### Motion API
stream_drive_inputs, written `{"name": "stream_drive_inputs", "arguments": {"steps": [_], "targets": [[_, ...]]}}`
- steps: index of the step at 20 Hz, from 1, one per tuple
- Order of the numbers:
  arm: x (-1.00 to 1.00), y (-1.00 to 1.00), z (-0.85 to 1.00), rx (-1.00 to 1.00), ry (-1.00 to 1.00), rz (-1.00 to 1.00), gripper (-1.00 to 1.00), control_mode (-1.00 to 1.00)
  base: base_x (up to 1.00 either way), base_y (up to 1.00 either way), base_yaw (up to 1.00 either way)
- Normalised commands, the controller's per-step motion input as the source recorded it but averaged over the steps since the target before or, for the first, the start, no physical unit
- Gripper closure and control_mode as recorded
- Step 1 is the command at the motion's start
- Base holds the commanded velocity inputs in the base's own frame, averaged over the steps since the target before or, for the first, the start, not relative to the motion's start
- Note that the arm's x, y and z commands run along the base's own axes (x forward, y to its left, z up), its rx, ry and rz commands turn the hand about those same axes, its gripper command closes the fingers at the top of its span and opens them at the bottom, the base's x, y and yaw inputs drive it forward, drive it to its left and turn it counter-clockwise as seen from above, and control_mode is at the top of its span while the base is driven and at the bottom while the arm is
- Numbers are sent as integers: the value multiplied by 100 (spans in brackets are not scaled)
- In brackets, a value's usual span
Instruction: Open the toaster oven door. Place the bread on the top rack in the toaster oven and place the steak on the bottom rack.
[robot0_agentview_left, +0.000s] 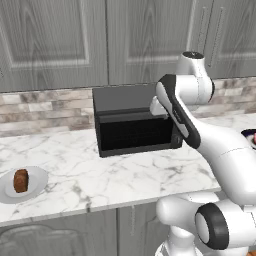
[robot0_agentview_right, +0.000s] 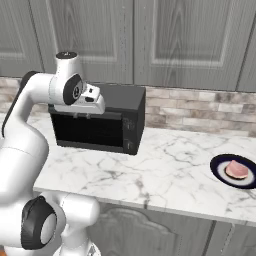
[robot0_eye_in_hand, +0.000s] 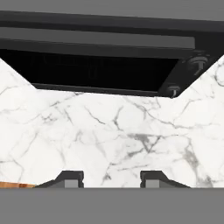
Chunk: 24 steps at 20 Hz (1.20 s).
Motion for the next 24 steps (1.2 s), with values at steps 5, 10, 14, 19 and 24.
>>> {"name": "stream_drive_inputs", "arguments": {"steps": [5, 10, 14, 19, 24], "targets": [[-9, -12, -18, 1, 3, -3, -100, -100, 0, 0, 0], [-1, 0, -31, 21, -6, -19, -100, -100, 0, 0, 0], [1, -1, -6, 48, -11, -22, -100, -100, 0, 0, 0], [22, 0, -13, 55, -8, -25, -100, -100, 0, 0, 0], [28, 0, -26, 55, -13, -20, -100, -100, 0, 0, 0]]}}
